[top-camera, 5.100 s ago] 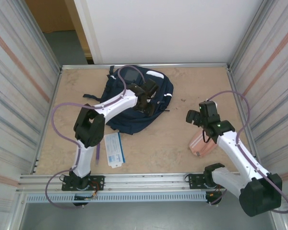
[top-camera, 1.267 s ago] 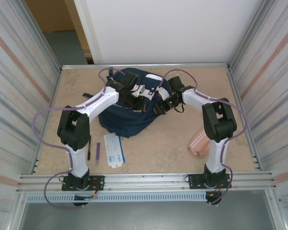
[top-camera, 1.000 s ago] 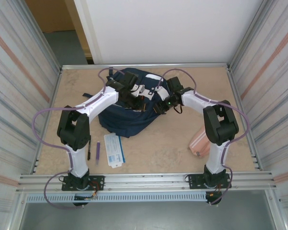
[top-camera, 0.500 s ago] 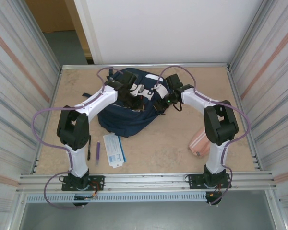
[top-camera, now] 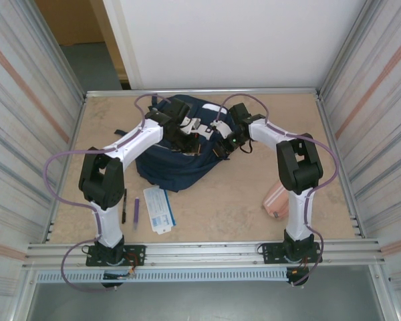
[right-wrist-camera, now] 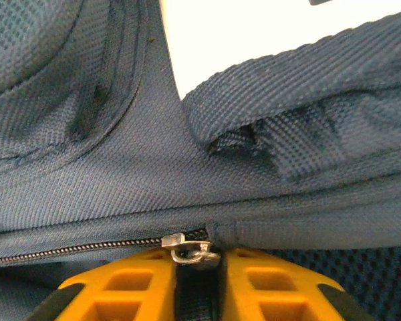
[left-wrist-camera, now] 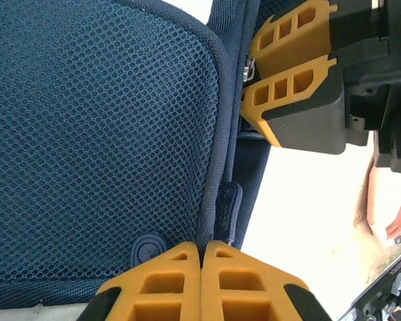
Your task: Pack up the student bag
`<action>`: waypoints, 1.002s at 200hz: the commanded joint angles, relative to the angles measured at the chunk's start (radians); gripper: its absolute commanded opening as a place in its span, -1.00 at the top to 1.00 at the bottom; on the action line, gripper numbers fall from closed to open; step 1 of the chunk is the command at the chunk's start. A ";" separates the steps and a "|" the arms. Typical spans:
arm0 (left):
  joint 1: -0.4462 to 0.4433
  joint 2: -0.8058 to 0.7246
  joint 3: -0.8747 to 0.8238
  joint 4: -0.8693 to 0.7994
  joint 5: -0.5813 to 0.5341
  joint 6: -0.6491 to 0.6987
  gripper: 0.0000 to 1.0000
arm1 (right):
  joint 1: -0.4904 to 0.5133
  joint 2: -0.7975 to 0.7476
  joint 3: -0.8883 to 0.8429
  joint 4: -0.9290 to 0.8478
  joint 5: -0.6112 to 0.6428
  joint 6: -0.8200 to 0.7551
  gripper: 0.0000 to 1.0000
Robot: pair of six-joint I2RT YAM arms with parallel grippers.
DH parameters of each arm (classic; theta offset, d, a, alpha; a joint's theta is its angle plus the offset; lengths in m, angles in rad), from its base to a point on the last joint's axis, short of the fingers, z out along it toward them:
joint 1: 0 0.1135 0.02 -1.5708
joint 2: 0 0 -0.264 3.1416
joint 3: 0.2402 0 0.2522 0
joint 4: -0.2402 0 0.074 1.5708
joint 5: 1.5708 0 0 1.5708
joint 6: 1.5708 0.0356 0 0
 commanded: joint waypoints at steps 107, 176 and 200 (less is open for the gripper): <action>0.014 -0.024 0.022 -0.010 -0.005 -0.009 1.00 | -0.018 -0.143 -0.020 -0.081 -0.110 0.059 1.00; 0.018 -0.017 0.019 -0.005 0.005 -0.012 1.00 | -0.001 -0.184 -0.084 -0.062 -0.062 0.089 0.78; 0.018 -0.029 -0.002 0.004 0.007 -0.009 1.00 | -0.011 -0.229 -0.122 0.022 -0.031 0.075 0.32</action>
